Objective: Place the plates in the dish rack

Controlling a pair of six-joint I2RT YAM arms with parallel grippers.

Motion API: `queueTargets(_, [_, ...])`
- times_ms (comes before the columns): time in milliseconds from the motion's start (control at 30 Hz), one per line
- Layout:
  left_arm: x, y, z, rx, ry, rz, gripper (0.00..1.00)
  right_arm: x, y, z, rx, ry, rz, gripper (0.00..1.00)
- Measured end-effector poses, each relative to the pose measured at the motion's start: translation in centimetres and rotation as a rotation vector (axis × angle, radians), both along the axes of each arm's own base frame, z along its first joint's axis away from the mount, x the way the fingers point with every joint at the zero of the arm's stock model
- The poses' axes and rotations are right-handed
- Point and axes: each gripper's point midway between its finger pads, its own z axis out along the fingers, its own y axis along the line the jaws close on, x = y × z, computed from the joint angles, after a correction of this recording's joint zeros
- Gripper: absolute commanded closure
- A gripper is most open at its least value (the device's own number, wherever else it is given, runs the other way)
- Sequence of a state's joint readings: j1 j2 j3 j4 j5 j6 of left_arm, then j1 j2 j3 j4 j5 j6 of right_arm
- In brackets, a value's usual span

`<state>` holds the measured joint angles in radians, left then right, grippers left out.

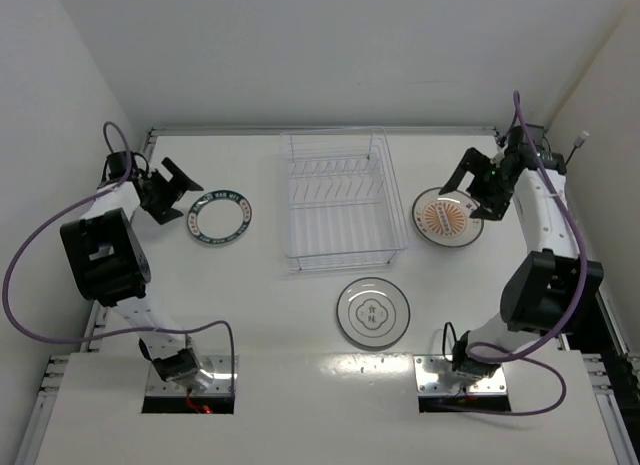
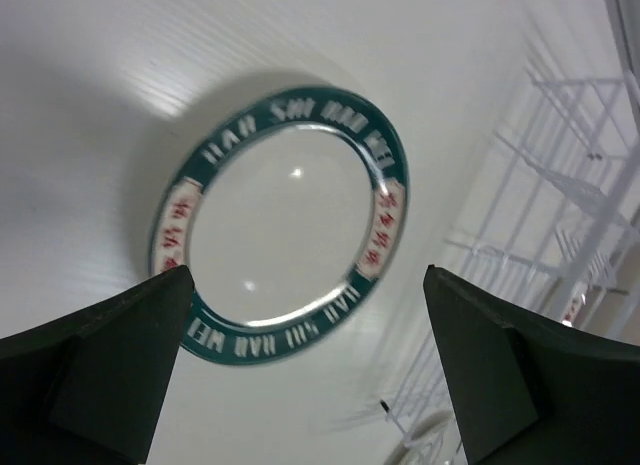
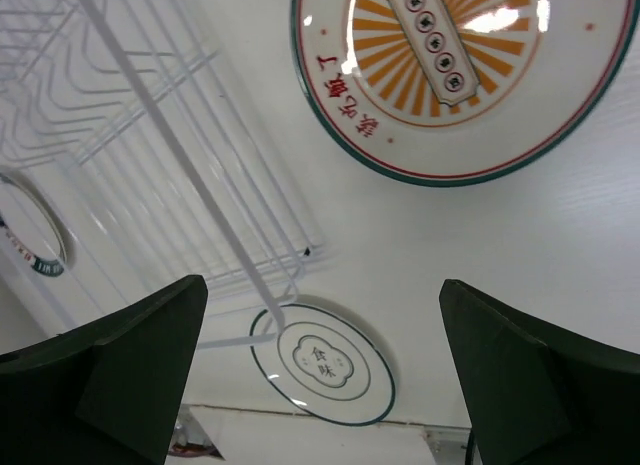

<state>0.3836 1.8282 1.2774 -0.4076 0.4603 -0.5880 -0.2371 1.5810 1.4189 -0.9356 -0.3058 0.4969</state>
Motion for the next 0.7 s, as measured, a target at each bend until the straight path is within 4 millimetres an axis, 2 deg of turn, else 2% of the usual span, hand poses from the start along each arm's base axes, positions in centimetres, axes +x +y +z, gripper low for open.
queueTargets(67, [-0.5,-1.4,1.2,-0.013,-0.039,-0.024,0.0,-0.4,-1.2,-0.5,-0.022,0.016,-0.035,0.0])
queueTargets(200, [-1.4,-6.3,2.9,-0.104,-0.121,-0.125,0.0,-1.4,-3.0,-1.9,-0.009,0.046,-0.108,0.0])
queueTargets(300, [-1.8,-10.0,3.1,-0.183,-0.15,-0.204,0.0,-2.8,-4.5,-4.0,0.029,0.092,-0.183,0.0])
queueTargets(400, [-2.2,-12.7,3.4,-0.268,-0.173,-0.259,0.0,-4.1,-6.0,-6.2,0.066,0.145,-0.259,0.0])
queueTargets(533, [-1.8,-13.9,4.8,-0.346,-0.222,-0.281,0.0,-4.6,-8.4,-8.6,0.109,0.195,-0.343,0.0])
queueTargets(700, [-1.2,-14.5,6.5,-0.403,-0.276,-0.303,0.0,-5.1,-10.5,-12.6,0.177,0.279,-0.346,0.09])
